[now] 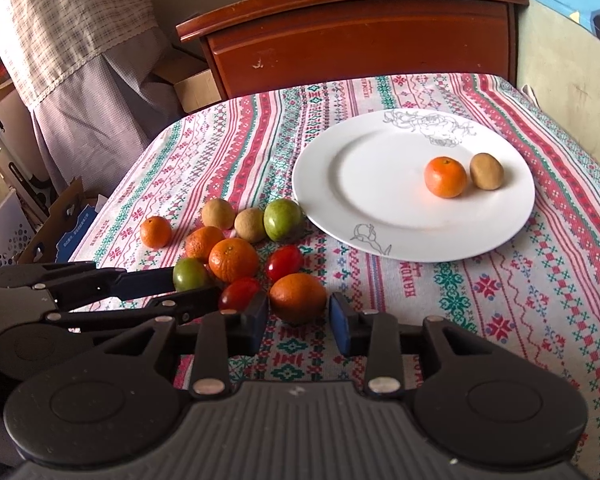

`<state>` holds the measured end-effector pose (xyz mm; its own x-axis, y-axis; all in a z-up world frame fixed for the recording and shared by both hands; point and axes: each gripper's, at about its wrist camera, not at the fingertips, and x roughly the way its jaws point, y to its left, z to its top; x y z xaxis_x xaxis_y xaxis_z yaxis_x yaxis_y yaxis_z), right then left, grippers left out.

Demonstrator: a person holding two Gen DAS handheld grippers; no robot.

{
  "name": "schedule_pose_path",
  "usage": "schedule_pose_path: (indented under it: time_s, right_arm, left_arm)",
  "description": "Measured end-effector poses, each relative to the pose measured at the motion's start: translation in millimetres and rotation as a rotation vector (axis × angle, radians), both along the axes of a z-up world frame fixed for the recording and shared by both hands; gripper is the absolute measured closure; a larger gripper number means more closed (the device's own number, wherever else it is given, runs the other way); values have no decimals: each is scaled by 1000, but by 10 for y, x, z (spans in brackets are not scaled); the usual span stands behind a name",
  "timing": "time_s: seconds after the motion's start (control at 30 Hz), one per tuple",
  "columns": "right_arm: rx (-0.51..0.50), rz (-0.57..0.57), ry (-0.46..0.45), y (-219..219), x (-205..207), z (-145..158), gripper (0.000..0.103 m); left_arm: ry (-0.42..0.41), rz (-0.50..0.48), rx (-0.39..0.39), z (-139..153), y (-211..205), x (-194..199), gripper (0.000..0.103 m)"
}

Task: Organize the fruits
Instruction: 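Grasp the green lime with the left gripper while the right gripper grasps a tangerine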

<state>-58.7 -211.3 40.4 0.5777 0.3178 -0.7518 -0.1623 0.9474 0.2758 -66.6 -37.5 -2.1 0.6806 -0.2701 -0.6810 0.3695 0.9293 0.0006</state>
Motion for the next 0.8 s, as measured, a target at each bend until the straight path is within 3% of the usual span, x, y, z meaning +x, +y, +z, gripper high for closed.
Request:
schedule_pose_path:
  time_s: [0.33, 0.67, 0.8]
  right_arm:
    - [9, -17, -14, -25, -13, 50, 72]
    - [-10, -68, -80, -173, 82, 353, 72]
    - [4, -88, -95, -323, 213, 487, 72]
  left_arm:
    - [-12, 31, -24, 84, 65, -46, 71]
    - [-65, 9, -132, 416, 2, 23, 71]
    - [-92, -13, -135, 543, -97, 158, 71]
